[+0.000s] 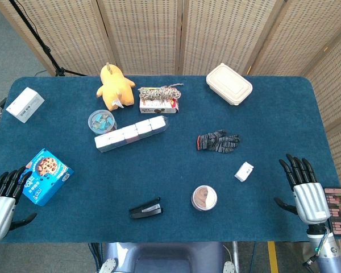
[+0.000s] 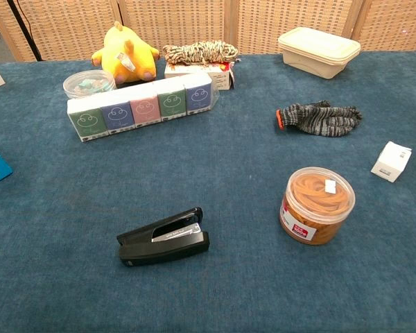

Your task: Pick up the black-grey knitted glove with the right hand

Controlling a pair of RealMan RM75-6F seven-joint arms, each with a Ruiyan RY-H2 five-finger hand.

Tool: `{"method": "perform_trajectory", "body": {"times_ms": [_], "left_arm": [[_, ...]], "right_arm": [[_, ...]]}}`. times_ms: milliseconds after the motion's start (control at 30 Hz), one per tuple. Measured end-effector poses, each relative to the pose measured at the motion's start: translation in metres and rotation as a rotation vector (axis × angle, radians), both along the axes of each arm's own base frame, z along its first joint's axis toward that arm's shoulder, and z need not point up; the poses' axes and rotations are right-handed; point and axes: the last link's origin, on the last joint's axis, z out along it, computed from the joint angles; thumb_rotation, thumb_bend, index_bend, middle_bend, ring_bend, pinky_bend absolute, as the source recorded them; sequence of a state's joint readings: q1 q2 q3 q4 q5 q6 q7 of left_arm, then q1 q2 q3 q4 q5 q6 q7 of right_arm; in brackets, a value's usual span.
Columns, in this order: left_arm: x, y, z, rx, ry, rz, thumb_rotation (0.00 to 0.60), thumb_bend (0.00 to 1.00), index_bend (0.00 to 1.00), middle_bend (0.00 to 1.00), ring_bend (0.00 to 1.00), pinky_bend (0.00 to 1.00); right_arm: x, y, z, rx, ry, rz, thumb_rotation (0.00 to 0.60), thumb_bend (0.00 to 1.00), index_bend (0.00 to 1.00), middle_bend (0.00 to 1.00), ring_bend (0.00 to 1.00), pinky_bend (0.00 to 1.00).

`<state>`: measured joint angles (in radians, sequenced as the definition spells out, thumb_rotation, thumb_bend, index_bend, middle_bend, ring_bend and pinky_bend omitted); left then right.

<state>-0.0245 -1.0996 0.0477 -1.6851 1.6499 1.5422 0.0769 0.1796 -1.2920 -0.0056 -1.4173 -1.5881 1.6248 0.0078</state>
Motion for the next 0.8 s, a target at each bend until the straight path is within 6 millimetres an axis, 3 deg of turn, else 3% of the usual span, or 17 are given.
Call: {"method": "perform_trajectory", "body": {"times_ms": [500, 800], "left_arm": [[0.002, 0.0, 0.001, 0.001, -0.003, -0.016, 0.6, 0.09, 0.0, 0.0, 0.0, 0.0], [0.002, 0.007, -0.002, -0.001, 0.009, 0.003, 0.6, 0.09, 0.0, 0.0, 0.0, 0.0]], "right_arm": [[0.0, -0.007, 0.0, 0.03, -0.079, -0.013, 0.6, 0.0, 0.0, 0.0, 0.0, 0.0], [0.019, -0.06, -0.017, 0.166, -0.046, -0.01, 0.6, 0.0, 0.0, 0.0, 0.0, 0.0]]}}
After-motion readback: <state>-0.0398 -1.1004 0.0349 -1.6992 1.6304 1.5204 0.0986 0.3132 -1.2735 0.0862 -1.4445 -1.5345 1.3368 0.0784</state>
